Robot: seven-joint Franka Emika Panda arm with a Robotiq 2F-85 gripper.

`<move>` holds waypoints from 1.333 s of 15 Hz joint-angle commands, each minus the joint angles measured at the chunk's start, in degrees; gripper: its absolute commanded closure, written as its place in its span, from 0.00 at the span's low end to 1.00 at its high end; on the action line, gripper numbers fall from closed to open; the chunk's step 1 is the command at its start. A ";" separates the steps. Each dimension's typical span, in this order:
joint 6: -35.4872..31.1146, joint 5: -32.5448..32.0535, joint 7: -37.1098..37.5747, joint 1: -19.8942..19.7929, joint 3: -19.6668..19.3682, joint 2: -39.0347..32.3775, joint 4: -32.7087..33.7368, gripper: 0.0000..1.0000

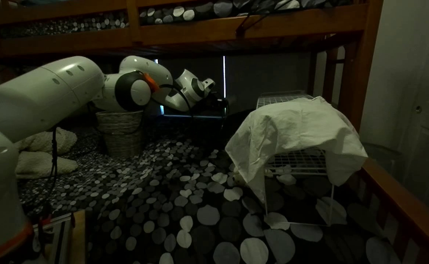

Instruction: Remove the lint roller from the top rack and put it on the bed

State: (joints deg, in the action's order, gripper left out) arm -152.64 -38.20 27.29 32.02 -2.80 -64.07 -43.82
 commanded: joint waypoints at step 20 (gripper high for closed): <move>-5.52 7.63 -21.08 -12.96 29.64 9.15 -33.36 0.00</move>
State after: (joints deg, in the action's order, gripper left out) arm -163.29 -30.79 0.04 22.65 29.35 -65.36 -65.82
